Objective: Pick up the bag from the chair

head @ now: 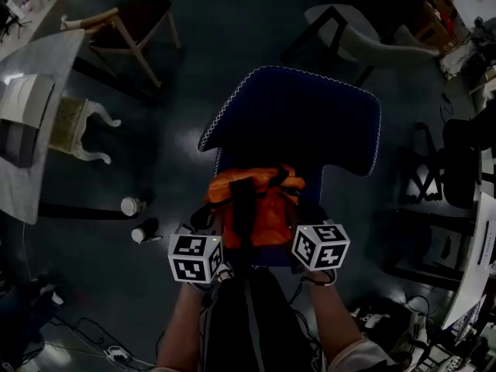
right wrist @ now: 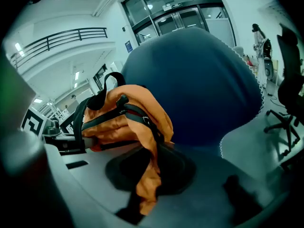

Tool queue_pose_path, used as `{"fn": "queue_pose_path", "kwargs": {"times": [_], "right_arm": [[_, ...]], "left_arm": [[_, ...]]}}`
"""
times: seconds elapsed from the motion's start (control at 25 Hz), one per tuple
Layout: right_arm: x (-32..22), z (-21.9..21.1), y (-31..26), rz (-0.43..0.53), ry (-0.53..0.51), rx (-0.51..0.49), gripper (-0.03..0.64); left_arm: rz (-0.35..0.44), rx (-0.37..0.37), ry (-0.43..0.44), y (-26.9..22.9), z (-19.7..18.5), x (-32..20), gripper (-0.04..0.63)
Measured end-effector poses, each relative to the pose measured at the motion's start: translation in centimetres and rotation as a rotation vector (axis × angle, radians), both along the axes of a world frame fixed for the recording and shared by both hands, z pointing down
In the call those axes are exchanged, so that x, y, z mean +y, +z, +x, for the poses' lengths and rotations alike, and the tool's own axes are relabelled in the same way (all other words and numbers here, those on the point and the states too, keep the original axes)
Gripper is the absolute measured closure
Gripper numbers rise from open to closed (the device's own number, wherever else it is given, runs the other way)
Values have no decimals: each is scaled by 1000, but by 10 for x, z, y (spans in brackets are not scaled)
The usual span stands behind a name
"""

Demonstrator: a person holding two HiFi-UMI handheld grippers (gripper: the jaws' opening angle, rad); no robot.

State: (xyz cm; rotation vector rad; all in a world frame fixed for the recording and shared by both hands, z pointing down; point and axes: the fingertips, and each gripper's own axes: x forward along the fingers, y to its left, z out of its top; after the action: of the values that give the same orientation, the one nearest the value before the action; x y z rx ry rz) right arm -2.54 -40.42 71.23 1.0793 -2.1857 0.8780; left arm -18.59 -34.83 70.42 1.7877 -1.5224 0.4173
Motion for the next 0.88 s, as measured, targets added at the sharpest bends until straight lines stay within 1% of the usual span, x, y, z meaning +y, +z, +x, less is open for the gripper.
{"fn": "queue_pose_path", "kwargs": {"times": [0.12,0.28,0.52,0.72,0.88], "right_arm": [[21,8,-13,-21,17,-17,560],[45,20,-32,-36,35,-25,560],[81,32,-59,-58,53,-48,561],[94,41,-96,-33,91,-68,561],[103,46,-125,1,130,-99,561]], "left_arm": [[-13,6,-2,-13,9,22,549],[-20,42,-16,-30,23,49,549],[-31,48,-2,-60,34,79,552],[-2,93,7,-95,42,90,552],[34,99,15,-129,45,98,552]]}}
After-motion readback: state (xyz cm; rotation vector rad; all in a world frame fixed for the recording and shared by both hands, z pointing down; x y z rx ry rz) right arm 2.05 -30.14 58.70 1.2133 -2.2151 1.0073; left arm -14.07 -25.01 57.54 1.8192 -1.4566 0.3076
